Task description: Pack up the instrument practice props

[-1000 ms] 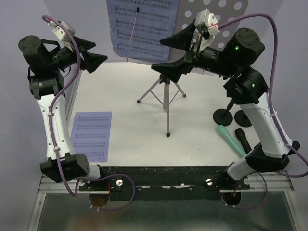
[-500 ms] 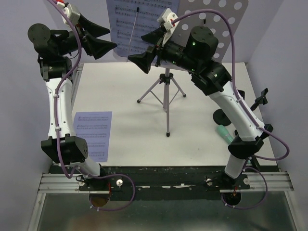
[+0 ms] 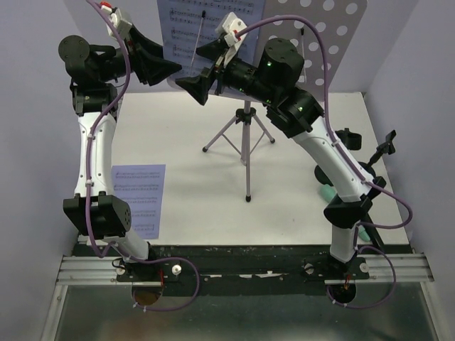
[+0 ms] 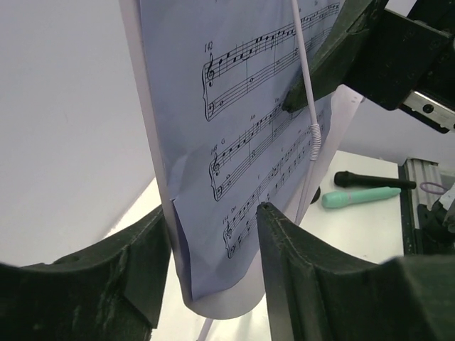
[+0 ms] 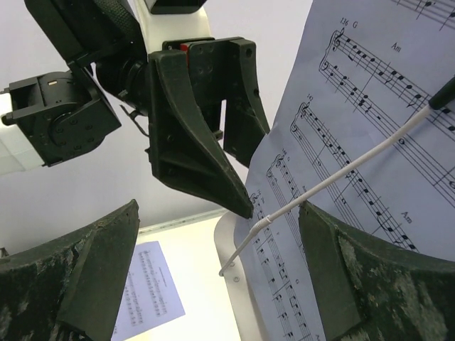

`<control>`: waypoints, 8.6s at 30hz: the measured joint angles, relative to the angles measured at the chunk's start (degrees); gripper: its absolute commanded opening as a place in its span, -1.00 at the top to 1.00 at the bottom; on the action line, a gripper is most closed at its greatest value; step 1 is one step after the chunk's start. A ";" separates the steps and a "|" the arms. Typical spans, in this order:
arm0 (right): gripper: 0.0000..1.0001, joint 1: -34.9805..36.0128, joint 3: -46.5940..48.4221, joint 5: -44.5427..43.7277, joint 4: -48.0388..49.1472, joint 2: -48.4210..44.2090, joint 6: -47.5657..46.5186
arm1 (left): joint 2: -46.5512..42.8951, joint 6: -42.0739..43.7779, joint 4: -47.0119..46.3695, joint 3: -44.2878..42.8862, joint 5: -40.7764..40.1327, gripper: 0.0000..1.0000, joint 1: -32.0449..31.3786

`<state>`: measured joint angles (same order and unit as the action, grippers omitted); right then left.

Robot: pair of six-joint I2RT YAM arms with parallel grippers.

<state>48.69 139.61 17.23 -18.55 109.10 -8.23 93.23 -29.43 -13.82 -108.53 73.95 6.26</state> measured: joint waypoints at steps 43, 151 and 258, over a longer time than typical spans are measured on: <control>-0.99 -0.04 -7.02 8.98 11.45 -0.90 -0.83 | -3.93 5.05 7.45 -0.44 -13.44 -0.17 -0.87; -0.99 -1.53 -51.12 5.55 21.92 -33.97 -9.75 | -5.92 66.77 90.33 34.88 -49.99 1.00 30.10; -0.93 -3.85 -43.69 5.51 -1.46 -46.66 -11.89 | -36.02 56.72 49.94 51.60 -24.92 -0.45 8.24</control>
<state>44.84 95.92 22.74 -20.01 62.43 -20.12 57.21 27.29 36.12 -56.93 49.04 14.50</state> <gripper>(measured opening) 0.975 0.729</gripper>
